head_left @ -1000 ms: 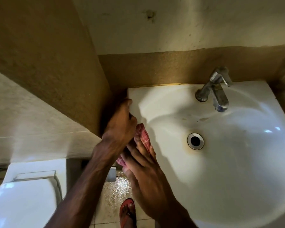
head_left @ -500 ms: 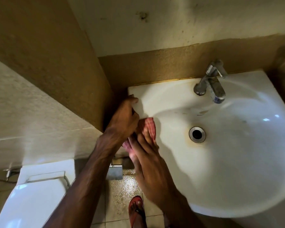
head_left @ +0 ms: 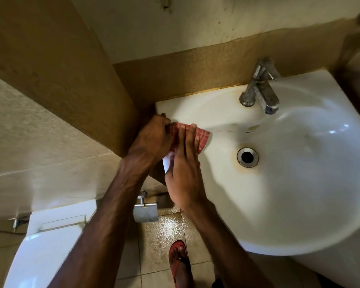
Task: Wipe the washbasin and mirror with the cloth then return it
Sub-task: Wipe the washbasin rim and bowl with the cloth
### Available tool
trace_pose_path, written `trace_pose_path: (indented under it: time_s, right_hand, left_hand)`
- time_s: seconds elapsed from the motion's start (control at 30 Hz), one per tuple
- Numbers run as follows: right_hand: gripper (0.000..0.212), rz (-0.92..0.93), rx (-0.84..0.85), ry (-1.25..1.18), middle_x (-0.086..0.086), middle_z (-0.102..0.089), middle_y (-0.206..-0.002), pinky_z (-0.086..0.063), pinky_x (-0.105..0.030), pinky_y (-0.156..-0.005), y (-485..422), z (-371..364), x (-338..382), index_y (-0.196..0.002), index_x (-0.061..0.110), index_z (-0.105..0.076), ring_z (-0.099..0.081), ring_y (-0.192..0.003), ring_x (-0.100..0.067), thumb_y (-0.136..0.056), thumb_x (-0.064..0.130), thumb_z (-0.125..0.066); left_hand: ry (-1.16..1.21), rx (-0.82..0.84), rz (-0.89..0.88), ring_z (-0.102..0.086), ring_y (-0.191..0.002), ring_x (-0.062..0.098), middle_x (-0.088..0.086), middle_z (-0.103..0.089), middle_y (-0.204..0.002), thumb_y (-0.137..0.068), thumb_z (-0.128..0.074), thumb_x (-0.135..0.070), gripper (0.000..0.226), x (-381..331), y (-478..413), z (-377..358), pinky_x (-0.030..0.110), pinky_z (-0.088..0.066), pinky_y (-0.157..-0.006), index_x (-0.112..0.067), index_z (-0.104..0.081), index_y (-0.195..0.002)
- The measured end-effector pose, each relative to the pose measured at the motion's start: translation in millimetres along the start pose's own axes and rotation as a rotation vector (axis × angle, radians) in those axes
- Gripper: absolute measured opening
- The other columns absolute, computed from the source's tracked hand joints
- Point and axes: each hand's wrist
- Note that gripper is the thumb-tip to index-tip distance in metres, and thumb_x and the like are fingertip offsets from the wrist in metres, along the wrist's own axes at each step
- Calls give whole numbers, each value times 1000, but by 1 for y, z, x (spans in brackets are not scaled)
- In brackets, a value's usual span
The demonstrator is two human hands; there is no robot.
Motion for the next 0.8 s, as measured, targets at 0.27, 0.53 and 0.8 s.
trace_pose_path:
  time_s: [0.27,0.53,0.8]
  right_hand:
    - [75,41,-12,112,-2,3,-175,-55,-53,-103,12,8,-9,-166,18,-11,-32,-155,-34,-102,17,-50]
    - [70,171,127,230,6,-25,-171,-38,-37,-116,105,45,-28,-163,30,-28,-36,-153,-20,-96,26,-48]
    - [78,1,175,95,-3,8,-175,-35,-49,-121,53,33,-14,-166,23,-1,-13,-161,-27,-105,16,-48]
  left_hand:
    - [25,14,54,-46,-137,25,7,-48,-150,-100,-54,-11,44,-8,6,3,27,-37,-109,-11,-49,-144]
    - [-106,53,48,-48,-131,32,16,-42,-148,-98,-48,2,55,-23,18,2,32,-44,-105,-8,-40,-151]
    - [-222,104,-40,-51,-133,29,14,-46,-150,-95,-53,2,55,-20,14,-1,26,-46,-100,-8,-42,-149]
Point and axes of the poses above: each hand's wrist, its own y-axis away from the middle knuckle, its own z-axis out of the back of the hand, x = y × z
